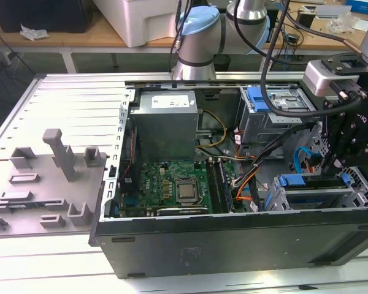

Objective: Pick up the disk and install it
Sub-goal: 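Insert the first disk wire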

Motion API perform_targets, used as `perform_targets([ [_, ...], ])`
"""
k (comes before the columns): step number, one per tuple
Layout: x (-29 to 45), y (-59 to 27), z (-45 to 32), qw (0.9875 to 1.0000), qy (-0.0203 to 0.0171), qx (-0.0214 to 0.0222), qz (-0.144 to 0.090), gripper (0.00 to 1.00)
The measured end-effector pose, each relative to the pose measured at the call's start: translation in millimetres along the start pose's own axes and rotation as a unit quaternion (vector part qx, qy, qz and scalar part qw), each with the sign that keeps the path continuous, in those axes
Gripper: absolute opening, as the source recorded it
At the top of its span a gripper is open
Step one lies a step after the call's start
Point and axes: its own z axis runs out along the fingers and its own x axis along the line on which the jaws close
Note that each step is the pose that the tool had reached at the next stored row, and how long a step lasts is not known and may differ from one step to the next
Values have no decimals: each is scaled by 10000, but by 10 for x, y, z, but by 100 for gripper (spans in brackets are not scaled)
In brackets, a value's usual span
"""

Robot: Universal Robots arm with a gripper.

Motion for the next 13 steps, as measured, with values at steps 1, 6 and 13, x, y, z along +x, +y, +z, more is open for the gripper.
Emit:
perform_targets([
  [1,0,0,1,10000,-1,0,3,16],
  [6,2,0,9,10000,-12,-2,26,16],
  [13,11,-12,14,9999,-25,-6,119,16],
])
